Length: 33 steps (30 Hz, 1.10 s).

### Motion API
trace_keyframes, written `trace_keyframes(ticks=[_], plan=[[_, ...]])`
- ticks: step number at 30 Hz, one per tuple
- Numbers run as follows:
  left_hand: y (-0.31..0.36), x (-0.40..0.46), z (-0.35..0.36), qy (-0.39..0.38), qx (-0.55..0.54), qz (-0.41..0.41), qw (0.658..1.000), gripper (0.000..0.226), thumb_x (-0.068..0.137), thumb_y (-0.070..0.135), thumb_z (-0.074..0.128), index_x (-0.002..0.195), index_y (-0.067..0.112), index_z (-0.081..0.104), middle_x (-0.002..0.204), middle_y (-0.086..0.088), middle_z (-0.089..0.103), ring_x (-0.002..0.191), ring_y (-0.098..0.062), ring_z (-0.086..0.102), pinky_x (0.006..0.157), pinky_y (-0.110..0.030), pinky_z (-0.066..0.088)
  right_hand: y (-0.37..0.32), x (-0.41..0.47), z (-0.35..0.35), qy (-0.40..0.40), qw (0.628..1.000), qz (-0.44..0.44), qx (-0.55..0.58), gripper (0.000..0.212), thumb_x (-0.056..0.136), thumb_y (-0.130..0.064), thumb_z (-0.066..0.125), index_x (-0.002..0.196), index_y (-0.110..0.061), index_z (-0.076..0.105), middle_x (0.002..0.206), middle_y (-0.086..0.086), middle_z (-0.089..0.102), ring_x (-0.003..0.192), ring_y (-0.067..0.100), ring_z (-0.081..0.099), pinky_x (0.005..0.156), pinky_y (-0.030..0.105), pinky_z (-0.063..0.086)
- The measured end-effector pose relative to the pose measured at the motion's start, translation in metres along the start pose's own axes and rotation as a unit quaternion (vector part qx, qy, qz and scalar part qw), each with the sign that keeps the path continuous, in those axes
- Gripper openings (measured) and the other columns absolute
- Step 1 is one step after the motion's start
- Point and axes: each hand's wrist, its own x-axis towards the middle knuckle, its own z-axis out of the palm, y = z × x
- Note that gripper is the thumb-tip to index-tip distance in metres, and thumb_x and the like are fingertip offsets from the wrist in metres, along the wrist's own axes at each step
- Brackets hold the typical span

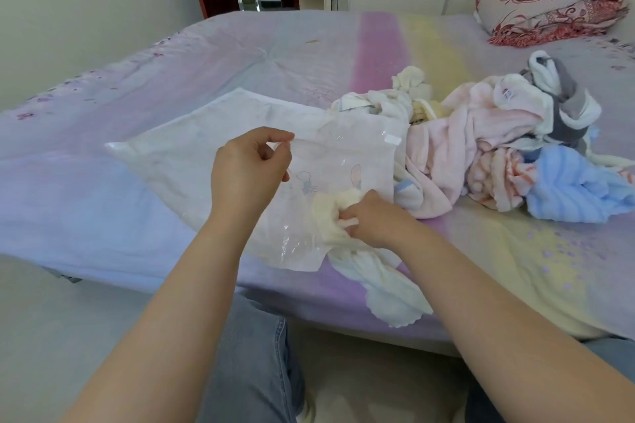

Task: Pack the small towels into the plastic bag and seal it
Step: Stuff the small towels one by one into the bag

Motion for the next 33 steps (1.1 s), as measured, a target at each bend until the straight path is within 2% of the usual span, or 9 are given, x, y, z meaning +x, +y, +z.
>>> trace_keyframes(ticks=[3, 8, 12, 15, 21, 25, 28, 30, 33], plan=[[0.003, -0.002, 0.003, -0.018, -0.038, -0.009, 0.999, 0.019, 0.089, 0.022, 0.059, 0.094, 0.033, 0.073, 0.052, 0.006, 0.066, 0.049, -0.004, 0.054, 0.055, -0.024, 0.043, -0.031, 0.030, -0.013, 0.004, 0.998, -0.002, 0.061, 0.043, 0.090, -0.017, 0.057, 0.133, -0.019, 0.054, 0.131, 0.006, 0.056, 0.108, 0.026, 0.059, 0.092, 0.035, 0.049], [-0.006, 0.001, 0.000, -0.015, -0.052, -0.010, 0.998, 0.020, 0.090, 0.021, 0.058, 0.096, 0.033, 0.073, 0.049, 0.008, 0.063, 0.062, -0.020, 0.064, 0.056, -0.023, 0.042, -0.057, 0.025, -0.019, 0.014, 0.901, -0.100, 0.421, 0.070, 0.094, -0.018, 0.055, 0.151, -0.031, 0.016, 0.156, -0.004, 0.024, 0.142, 0.016, 0.028, 0.113, 0.035, 0.031], [-0.018, 0.002, 0.003, -0.015, -0.067, -0.017, 0.998, 0.021, 0.089, 0.021, 0.058, 0.095, 0.034, 0.073, 0.048, 0.004, 0.061, 0.059, -0.014, 0.062, 0.057, -0.023, 0.041, -0.024, -0.010, -0.001, 0.156, 0.883, -0.084, 0.434, 0.024, 0.096, -0.019, 0.051, 0.115, -0.026, 0.062, 0.113, -0.004, 0.068, 0.092, 0.011, 0.065, 0.081, 0.025, 0.049], [-0.022, 0.000, 0.013, -0.017, -0.083, -0.025, 0.996, 0.019, 0.089, 0.022, 0.059, 0.096, 0.032, 0.074, 0.047, 0.004, 0.058, 0.058, -0.014, 0.060, 0.061, -0.025, 0.045, 0.005, -0.041, 0.016, 0.295, 0.875, 0.039, 0.383, 0.017, 0.092, -0.039, 0.054, 0.088, -0.022, 0.056, 0.079, -0.011, 0.062, 0.072, 0.010, 0.057, 0.074, 0.034, 0.048], [-0.023, -0.012, 0.032, -0.026, -0.087, -0.034, 0.995, 0.019, 0.090, 0.025, 0.058, 0.101, 0.031, 0.073, 0.048, 0.005, 0.058, 0.058, -0.013, 0.058, 0.066, -0.028, 0.048, 0.026, -0.065, 0.051, 0.034, 0.979, 0.135, 0.150, 0.090, 0.068, -0.071, 0.063, 0.133, -0.015, 0.037, 0.130, 0.003, 0.037, 0.103, 0.024, 0.057, 0.079, 0.035, 0.047], [-0.023, -0.012, 0.028, 0.020, -0.105, -0.039, 0.994, 0.020, 0.091, 0.026, 0.057, 0.105, 0.029, 0.072, 0.054, 0.003, 0.059, 0.060, -0.010, 0.061, 0.068, -0.027, 0.048, 0.027, -0.060, 0.076, 0.158, 0.976, 0.102, 0.105, 0.058, 0.083, -0.052, 0.061, 0.126, -0.019, 0.043, 0.124, 0.001, 0.039, 0.095, 0.022, 0.056, 0.068, 0.030, 0.040], [-0.022, -0.008, 0.022, 0.058, -0.116, -0.042, 0.991, 0.021, 0.091, 0.025, 0.056, 0.105, 0.029, 0.072, 0.054, 0.004, 0.060, 0.056, -0.004, 0.060, 0.064, -0.022, 0.045, 0.039, -0.055, 0.084, 0.210, 0.969, 0.069, 0.114, 0.038, 0.084, -0.040, 0.060, 0.116, -0.020, 0.057, 0.128, -0.003, 0.038, 0.116, 0.020, 0.043, 0.080, 0.027, 0.039], [-0.021, -0.006, 0.020, 0.068, -0.128, -0.045, 0.988, 0.021, 0.091, 0.024, 0.056, 0.103, 0.029, 0.072, 0.053, 0.005, 0.060, 0.056, -0.004, 0.059, 0.063, -0.021, 0.043, 0.040, -0.054, 0.079, 0.245, 0.922, 0.043, 0.297, 0.030, 0.083, -0.029, 0.064, 0.112, -0.022, 0.062, 0.142, -0.007, 0.034, 0.131, 0.016, 0.032, 0.099, 0.029, 0.036], [-0.021, -0.006, 0.020, 0.062, -0.132, -0.047, 0.988, 0.021, 0.092, 0.022, 0.055, 0.105, 0.027, 0.072, 0.053, 0.004, 0.059, 0.054, -0.002, 0.058, 0.063, -0.019, 0.043, 0.031, -0.062, 0.048, 0.237, 0.623, 0.022, 0.745, 0.035, 0.078, -0.015, 0.061, 0.112, -0.021, 0.068, 0.131, 0.007, 0.060, 0.119, 0.025, 0.057, 0.100, 0.038, 0.045]])
